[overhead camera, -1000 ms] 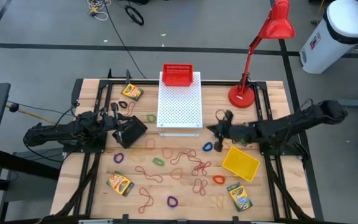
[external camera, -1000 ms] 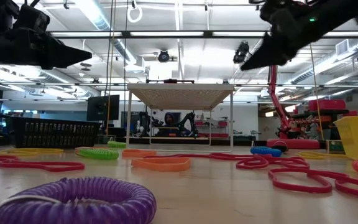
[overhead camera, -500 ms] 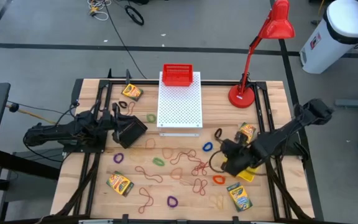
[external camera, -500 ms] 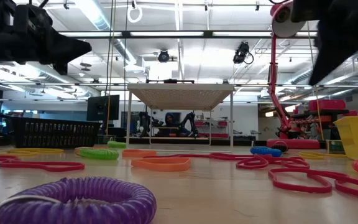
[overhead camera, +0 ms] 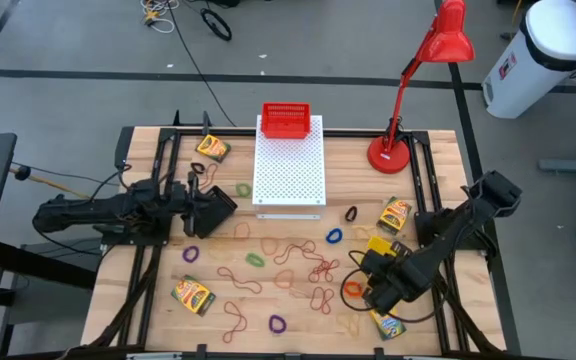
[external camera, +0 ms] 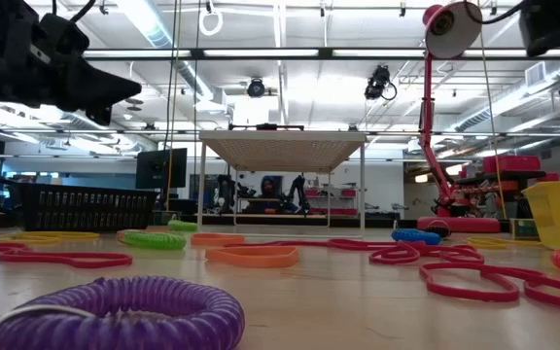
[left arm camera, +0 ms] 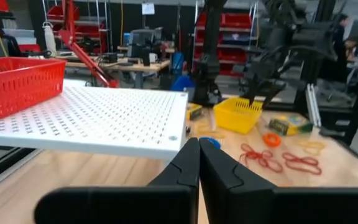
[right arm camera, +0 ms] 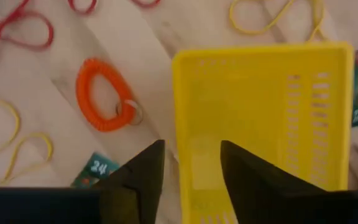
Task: Pick & Place Office Desk Supplies
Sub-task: Put the yellow bin on the shelf
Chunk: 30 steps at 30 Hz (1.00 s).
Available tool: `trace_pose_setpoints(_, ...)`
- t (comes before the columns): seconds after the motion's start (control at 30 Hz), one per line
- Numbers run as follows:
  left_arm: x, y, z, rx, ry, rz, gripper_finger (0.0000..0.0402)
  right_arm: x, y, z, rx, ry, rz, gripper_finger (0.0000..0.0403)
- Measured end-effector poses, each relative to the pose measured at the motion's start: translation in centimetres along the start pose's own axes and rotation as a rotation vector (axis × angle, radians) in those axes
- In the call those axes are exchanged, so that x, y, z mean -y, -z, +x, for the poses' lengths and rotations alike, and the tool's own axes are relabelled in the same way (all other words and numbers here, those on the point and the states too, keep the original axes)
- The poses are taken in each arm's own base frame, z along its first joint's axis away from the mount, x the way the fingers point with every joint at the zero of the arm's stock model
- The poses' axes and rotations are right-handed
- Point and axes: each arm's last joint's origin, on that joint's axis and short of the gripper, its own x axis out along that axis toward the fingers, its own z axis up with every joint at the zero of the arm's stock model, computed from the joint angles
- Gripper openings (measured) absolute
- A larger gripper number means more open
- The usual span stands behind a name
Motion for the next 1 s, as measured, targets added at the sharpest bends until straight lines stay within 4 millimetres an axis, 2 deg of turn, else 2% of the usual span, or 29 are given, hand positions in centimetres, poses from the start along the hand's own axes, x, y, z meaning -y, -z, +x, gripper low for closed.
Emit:
trace_pose_setpoints(0.2,0.0,0.2,0.2,-0.029,-0.006,0.008,0.0011,-0.1,0.4,0.0,-0.001,0.0,0.009,0.0182)
trace_pose_setpoints(0.4,0.0,0.1,0.2,-0.018,-0.008,-0.036,0.0034,-0.8,0.6,1.7,-0.038,0.067,-0.011,0.0161)
trace_pose_setpoints(0.53,0.0,0.1,0.2,-0.016,-0.009,-0.037,0.0034,-1.1,0.7,2.8,-0.058,0.112,-0.039,0.0122)
trace_pose_setpoints(0.7,0.0,0.1,0.2,-0.016,-0.009,-0.065,0.0031,-1.0,0.5,3.0,-0.085,0.129,-0.045,0.0039)
trace_pose_setpoints(0.77,0.0,0.1,0.2,-0.016,-0.009,-0.075,0.003,-0.9,0.3,2.7,-0.092,0.139,-0.058,0.0014)
trace_pose_setpoints(0.87,0.0,0.1,0.2,-0.016,-0.009,-0.079,0.003,-1.3,-0.1,1.3,-0.072,0.143,-0.082,0.0018)
trace_pose_setpoints(1.0,0.0,0.1,0.2,-0.016,-0.009,-0.078,0.003,-2.0,-1.1,-1.6,-0.016,0.136,-0.131,0.0012)
